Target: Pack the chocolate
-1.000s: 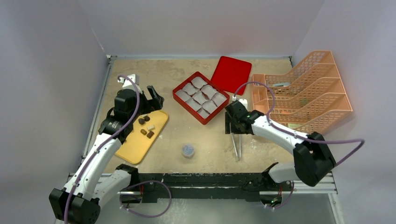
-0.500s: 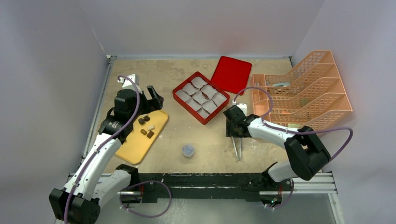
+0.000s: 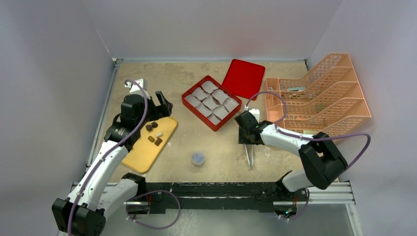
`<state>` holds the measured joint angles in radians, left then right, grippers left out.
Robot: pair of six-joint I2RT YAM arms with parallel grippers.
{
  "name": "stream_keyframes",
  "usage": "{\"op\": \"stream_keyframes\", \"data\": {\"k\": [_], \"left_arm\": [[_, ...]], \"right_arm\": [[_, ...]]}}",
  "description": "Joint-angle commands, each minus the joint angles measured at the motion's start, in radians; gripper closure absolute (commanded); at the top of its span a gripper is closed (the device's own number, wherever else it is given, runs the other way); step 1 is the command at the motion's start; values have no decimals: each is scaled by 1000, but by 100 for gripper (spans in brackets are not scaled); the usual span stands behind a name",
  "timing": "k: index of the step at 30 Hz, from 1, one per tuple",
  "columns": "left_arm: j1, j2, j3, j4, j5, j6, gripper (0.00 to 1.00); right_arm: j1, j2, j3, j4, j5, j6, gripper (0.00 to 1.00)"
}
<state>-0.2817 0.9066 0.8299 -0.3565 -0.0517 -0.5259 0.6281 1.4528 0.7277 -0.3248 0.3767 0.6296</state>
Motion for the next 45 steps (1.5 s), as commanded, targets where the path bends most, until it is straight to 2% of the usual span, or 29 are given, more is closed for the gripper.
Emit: {"op": "stream_keyframes", "data": {"k": [1,10,20,25,33,40,45], "left_arm": [[3,-18,-3,45,19,32,6],[3,-13,-2,48,34,31,7],[3,-11,-3,47,44,27,8],[3,-9,-3,48,47,27,9],[3,-8,-2,48,47,26,9],[3,-7,-2,48,47,23,10],[3,-10,-2,42,47,20,10]], "right_arm": [[10,-9,-17,-11,31,22,48],[25,-77,39,-135,29,43,53],[25,-218,217,-429,36,40,55],[26,-261,294,-522,39,24,55],[25,-292,399,-581,-145,-82,54],[25,-303,502,-666,-183,-162,54],[27,-318,562,-652,-280,-244,55]]}}
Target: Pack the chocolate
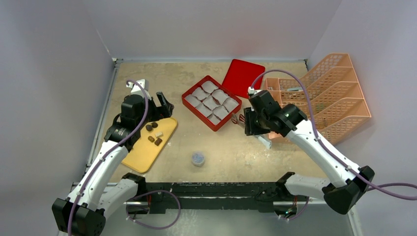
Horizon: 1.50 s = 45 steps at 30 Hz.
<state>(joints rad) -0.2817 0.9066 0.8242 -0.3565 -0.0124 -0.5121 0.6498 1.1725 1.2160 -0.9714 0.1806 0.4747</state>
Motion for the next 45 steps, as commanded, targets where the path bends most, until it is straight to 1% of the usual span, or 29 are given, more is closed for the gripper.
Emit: {"op": "stream_keyframes", "data": {"k": [1,4,6,13,18,21,24,27,32,40,45], "left_arm": [[3,-13,5,40,8,5,10],[3,-26,11,28,-5,-4,11],[3,-43,17,15,-40,-10,11],[3,-155,44,-50,-263,-23,11],[3,-220,100,-117,-381,-43,11],[3,-249,144,-152,-428,-53,10],[3,-272,187,-183,-478,-65,10],[3,-294,229,-210,-523,-73,10],[2,-329,286,-223,-543,-75,9],[3,-362,341,-244,-625,-45,9],[2,-373,368,-261,-666,-31,8]], "right_arm": [[4,-43,81,8,-108,-104,56],[4,-59,89,70,-175,-135,56],[4,-60,94,116,-204,-152,56],[4,-7,108,273,-227,-201,57],[30,47,116,391,-223,-238,58],[75,83,136,440,-189,-259,58],[130,140,181,443,-137,-259,58],[221,210,230,433,-42,-268,58],[360,334,322,409,74,-282,57],[529,532,448,405,145,-311,56],[581,640,530,392,151,-333,56]]}}
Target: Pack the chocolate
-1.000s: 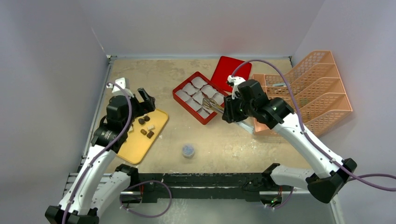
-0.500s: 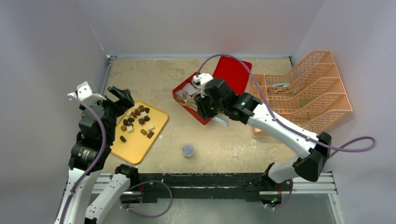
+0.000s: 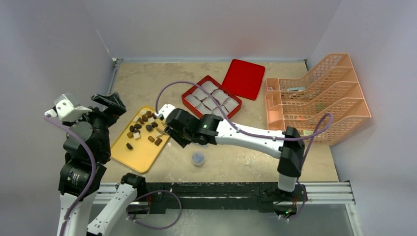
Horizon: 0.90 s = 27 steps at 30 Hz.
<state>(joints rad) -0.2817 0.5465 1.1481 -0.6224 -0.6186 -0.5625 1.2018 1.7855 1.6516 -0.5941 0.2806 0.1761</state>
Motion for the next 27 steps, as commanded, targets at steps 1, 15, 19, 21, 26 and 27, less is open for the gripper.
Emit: {"op": "stream_keyframes", "data": {"k": [1,15,19,21,26,27], "left_arm": [[2,-15,42,7,-62,21,8],[3,-11,55,4,-101,52,7],[3,-11,60,2,-113,54,7],[3,-11,62,1,-116,55,7],[3,-8,61,1,-119,56,7],[3,-8,62,1,-120,58,7]], "right_arm": [[36,46,112,8,51,-36,55],[69,184,217,-71,54,-33,54],[77,198,230,-75,39,-28,53],[81,210,236,-81,28,-19,53],[95,238,255,-98,46,-14,53],[98,242,261,-102,52,-15,53]]}}
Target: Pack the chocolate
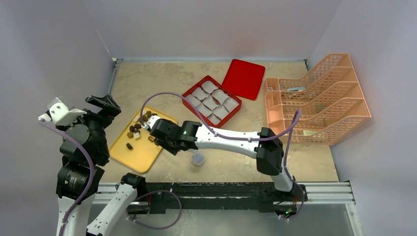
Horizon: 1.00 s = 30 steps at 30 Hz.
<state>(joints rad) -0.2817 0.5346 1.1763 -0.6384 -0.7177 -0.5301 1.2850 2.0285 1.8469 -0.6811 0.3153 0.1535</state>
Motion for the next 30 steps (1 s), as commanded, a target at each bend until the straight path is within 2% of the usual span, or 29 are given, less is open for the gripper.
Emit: {"op": "stream_keyframes", "data": {"k": [1,23,30], "left_arm": [[3,4,34,16,-20,25,7],[3,-10,18,12,-26,26,7],[3,-3,26,18,-28,33,7]], "right_arm": [[19,3,68,-17,20,8,53],[40,106,169,-90,83,-6,52],[43,132,187,-103,97,-9,57]]}}
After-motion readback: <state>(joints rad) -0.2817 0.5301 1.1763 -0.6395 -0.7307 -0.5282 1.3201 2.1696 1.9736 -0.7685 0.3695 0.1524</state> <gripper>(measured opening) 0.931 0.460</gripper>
